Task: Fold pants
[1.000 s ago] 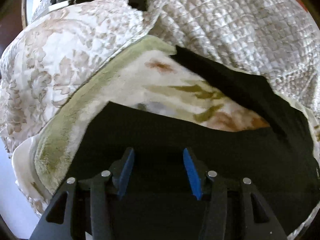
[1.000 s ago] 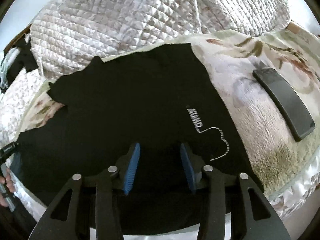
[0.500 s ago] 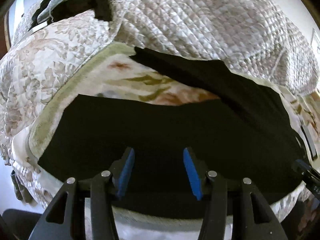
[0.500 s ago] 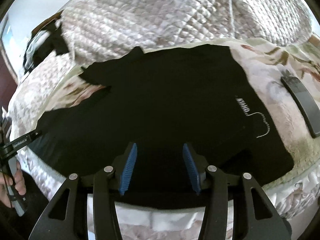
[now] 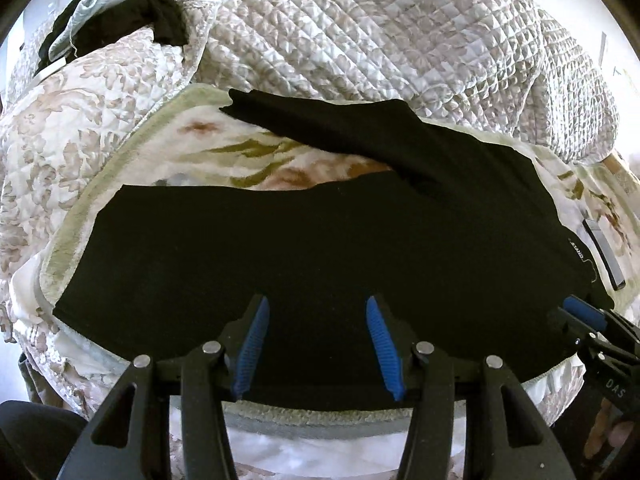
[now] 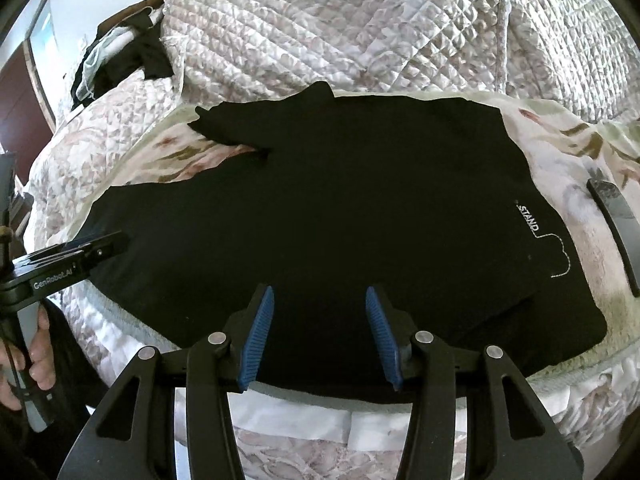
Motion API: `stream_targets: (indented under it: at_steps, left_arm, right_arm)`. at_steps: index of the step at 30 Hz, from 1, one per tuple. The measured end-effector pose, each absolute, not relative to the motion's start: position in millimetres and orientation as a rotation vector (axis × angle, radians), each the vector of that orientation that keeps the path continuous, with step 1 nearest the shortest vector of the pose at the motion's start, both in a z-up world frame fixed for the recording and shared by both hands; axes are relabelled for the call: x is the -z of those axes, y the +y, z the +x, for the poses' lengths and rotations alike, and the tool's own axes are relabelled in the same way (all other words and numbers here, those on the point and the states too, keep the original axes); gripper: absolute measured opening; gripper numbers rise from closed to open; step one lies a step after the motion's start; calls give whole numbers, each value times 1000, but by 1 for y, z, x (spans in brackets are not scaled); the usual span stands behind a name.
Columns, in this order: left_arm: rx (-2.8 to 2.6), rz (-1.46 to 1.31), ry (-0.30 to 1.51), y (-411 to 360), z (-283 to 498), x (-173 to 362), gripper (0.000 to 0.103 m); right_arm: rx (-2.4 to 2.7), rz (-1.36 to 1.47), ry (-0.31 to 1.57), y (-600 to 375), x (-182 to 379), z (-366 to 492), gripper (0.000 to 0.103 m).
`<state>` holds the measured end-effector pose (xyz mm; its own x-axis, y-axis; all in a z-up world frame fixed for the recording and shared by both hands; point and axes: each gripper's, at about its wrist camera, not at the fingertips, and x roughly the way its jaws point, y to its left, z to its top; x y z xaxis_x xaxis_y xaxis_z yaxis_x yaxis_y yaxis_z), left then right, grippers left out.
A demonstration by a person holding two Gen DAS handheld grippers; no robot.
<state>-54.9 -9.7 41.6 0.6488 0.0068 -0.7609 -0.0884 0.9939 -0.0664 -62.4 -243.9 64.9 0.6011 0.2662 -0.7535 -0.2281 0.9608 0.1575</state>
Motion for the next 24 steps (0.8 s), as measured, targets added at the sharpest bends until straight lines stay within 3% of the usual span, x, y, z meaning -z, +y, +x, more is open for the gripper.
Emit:
stream_targets:
  at_steps: [10,13,18,24]
  left_arm:
    - [-42,-85,877,-10,-39,-37,54]
    - [-32,-77,882,-10,-29,-37,54]
    - [-8,-62,882,-6,-5,-40,54]
    - [23,-43,838,4,47,-57,63]
  right_arm:
    - [-295,69,895,-248,-64,-48,49]
    - [-298,82,898,-251,-64,-38,60]
    - [-324,90,904,-256,-68,-10,60]
    - [-344,65,900,-264,-80,42,60]
